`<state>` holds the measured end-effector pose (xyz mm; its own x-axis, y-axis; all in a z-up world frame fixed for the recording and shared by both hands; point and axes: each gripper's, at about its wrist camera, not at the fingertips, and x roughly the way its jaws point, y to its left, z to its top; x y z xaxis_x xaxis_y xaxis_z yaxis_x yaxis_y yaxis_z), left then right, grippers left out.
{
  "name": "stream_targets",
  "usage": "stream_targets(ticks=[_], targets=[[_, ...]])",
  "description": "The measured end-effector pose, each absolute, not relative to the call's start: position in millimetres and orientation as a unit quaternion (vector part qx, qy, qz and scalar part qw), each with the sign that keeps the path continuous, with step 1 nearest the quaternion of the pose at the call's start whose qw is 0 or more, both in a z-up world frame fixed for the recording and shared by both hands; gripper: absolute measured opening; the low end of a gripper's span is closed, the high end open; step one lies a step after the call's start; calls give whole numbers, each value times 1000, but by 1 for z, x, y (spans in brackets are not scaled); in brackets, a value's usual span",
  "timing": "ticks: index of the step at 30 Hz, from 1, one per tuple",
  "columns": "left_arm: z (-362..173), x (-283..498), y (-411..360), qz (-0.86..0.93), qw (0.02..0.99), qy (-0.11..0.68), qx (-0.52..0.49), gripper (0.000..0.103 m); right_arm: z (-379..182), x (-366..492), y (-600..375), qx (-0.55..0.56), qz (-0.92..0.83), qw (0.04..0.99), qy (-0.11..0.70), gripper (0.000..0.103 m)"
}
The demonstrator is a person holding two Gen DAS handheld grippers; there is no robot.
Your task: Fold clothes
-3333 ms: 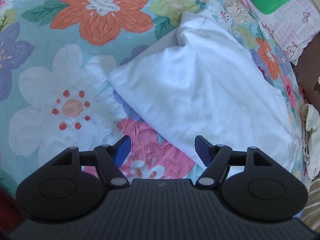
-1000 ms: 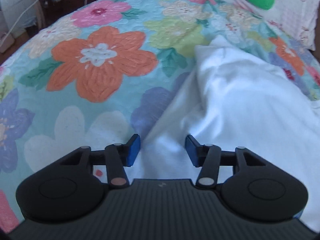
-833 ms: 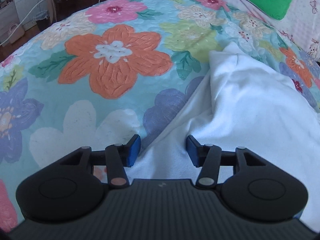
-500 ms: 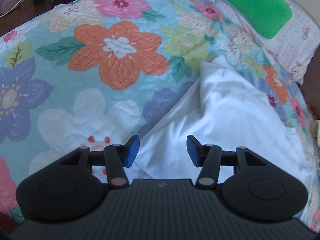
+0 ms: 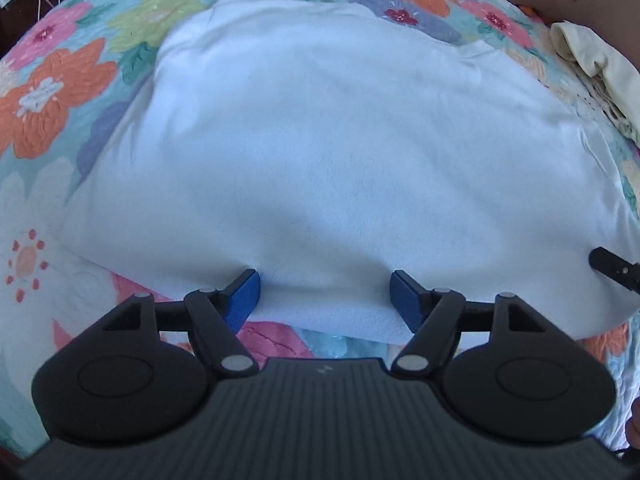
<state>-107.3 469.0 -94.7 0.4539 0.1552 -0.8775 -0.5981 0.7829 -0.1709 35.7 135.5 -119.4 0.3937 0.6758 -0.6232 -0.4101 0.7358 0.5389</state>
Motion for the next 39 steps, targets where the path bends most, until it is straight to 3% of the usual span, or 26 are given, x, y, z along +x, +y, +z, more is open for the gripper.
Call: stream_targets(ticks=[1, 5, 13, 27, 31, 33, 39], targets=[[-93, -107, 467, 228, 821, 467, -238, 77, -114, 36, 133, 149, 337, 822, 434, 16], [-89, -107, 451, 195, 829, 467, -237, 77, -90, 35, 122, 138, 359, 827, 410, 11], [-97, -84, 404, 170, 837, 490, -174, 84, -79, 30, 125, 98, 375, 830, 401, 11], [-87, -86, 372, 76, 833, 483, -259, 83, -16, 17, 100, 99, 382, 845, 362, 10], [-96, -86, 363, 25, 801, 487, -347, 74, -10, 17, 89, 85, 372, 850, 362, 10], [-88, -90, 361, 39, 807, 490, -327, 65, -19, 20, 90, 72, 364, 849, 376, 10], [-55, -114, 378, 58, 829, 486, -269, 67, -35, 26, 106, 48, 345, 850, 395, 10]])
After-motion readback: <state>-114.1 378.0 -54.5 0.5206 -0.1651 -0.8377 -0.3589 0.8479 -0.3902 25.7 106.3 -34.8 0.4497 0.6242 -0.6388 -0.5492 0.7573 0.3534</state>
